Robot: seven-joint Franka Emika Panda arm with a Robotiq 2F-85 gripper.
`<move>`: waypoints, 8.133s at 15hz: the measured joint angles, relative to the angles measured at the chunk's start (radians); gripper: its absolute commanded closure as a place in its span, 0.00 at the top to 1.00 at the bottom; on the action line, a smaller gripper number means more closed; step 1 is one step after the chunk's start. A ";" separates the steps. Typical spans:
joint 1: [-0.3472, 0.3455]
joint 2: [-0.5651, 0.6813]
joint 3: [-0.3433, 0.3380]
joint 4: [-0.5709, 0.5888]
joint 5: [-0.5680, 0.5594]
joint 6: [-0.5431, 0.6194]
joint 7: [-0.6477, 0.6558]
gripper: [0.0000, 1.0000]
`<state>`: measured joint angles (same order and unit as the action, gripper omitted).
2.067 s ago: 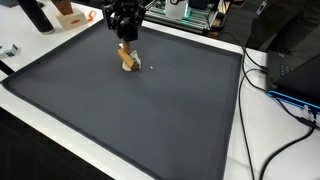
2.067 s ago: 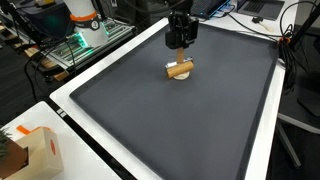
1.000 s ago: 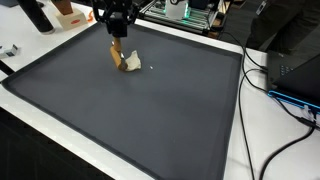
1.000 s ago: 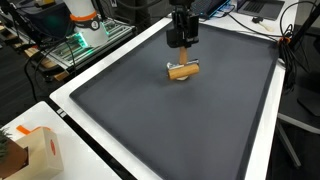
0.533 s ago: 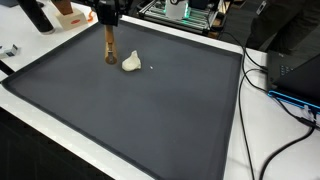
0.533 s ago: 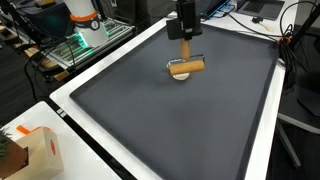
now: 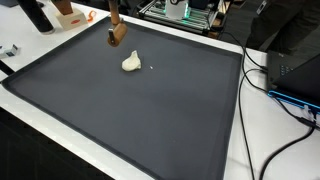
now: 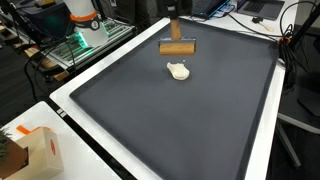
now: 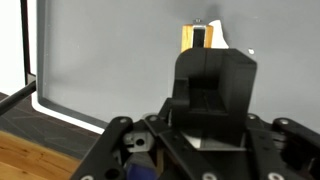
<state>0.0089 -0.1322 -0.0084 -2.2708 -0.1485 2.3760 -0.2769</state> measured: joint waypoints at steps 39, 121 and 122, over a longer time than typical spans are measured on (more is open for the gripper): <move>-0.079 0.269 -0.089 0.217 0.743 -0.356 -0.216 0.24; 0.047 0.337 -0.066 0.332 -0.292 -0.411 1.212 0.24; 0.052 0.341 -0.065 0.333 -0.293 -0.429 1.225 0.24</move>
<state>0.0609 0.2086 -0.0736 -1.9380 -0.4420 1.9465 0.9484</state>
